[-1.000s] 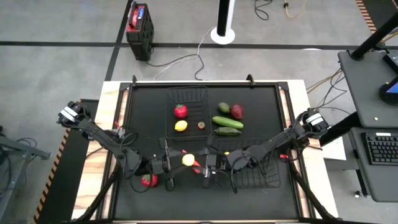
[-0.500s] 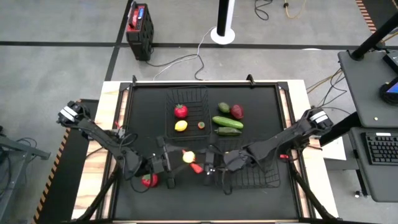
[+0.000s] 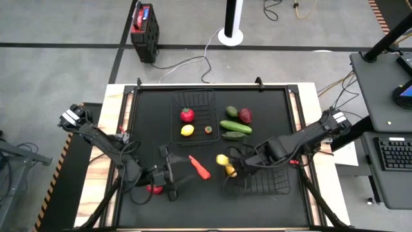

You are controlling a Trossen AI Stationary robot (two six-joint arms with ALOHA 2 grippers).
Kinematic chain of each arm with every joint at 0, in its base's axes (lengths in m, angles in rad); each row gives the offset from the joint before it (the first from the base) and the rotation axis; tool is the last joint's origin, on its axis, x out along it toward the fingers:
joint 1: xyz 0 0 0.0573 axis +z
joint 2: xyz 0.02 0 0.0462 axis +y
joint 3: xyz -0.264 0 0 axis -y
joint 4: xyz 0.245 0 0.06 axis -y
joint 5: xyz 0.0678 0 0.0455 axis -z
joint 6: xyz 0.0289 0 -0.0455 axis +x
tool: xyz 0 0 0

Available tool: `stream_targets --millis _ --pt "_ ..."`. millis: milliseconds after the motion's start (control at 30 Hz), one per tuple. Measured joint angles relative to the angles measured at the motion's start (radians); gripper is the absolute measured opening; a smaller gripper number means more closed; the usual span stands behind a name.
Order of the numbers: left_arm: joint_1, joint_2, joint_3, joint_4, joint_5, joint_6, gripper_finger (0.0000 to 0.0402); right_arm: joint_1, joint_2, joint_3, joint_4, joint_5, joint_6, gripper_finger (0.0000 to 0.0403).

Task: Sort produce into baskets
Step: Put the yellow corn into the bottom black wire basket

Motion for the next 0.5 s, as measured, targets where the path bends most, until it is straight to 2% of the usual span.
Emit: stream_targets --millis 167,267,500 --pt "0.000 0.000 0.000 -0.001 -0.013 0.000 0.0247 0.002 0.000 -0.002 -0.228 -0.216 0.140 0.0114" --pt "0.000 0.000 0.000 -0.001 -0.024 0.000 0.0247 0.003 0.000 -0.035 -0.325 -0.250 0.180 0.0113" --pt "0.000 0.000 0.000 -0.004 -0.026 -0.002 0.0247 0.003 0.007 -0.162 -0.319 -0.330 0.188 0.0116"
